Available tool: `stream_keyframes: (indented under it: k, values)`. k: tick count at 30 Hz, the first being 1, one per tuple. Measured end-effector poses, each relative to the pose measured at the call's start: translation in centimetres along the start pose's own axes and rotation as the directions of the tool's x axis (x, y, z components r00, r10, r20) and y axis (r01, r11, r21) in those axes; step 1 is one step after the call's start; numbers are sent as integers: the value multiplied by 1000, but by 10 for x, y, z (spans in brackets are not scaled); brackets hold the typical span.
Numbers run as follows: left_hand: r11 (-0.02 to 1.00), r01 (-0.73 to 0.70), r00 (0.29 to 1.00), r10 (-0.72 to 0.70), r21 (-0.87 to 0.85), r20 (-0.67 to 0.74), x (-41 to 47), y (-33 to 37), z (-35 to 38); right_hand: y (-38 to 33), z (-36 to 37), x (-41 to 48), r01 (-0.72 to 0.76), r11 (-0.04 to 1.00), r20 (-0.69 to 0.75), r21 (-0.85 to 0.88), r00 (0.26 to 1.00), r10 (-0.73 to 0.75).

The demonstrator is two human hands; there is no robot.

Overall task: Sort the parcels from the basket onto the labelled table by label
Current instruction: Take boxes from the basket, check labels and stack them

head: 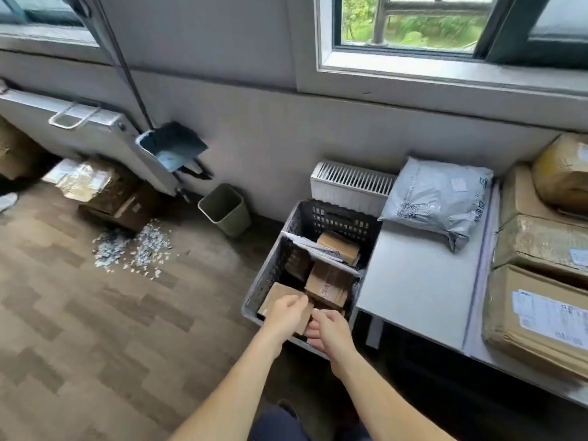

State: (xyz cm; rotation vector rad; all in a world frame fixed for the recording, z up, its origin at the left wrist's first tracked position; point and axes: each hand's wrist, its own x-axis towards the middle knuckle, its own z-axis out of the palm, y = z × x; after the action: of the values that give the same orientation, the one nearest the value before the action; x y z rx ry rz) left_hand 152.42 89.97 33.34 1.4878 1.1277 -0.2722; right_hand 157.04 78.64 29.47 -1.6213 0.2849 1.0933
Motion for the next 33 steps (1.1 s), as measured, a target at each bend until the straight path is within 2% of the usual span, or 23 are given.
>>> stream_keyframes:
  k: [5, 9, 12, 17, 22, 29, 33]
  values:
    - [997, 45, 988, -55, 68, 141, 56, -3, -4, -3, 14, 38, -76, 996, -72, 35, 994, 79]
    - [989, 100, 967, -123, 113, 222, 108, -19, -10, 1, 29, 73, -144, 985, -187, 92, 969, 159]
    - [979, 112, 951, -154, 168, 267, 145, -34, -11, 6, 37, 90, -175, 983, -241, 60, 953, 185]
    - [969, 76, 938, -150, 236, 312, 197, -53, -3, 27, 36, 138, -209, 977, -300, -42, 935, 187]
    - [982, 92, 940, -141, 167, 311, 260, -62, 12, 49, 23, 200, -227, 972, -374, -63, 908, 187]
    - [972, 54, 936, -129, 229, 326, 327, -76, 25, 81, 10, 262, -227, 972, -418, 63, 879, 232]
    - [976, 10, 898, -103, 215, 427, 332, -79, 30, 84, 17, 266, -185, 976, -434, 115, 875, 217]
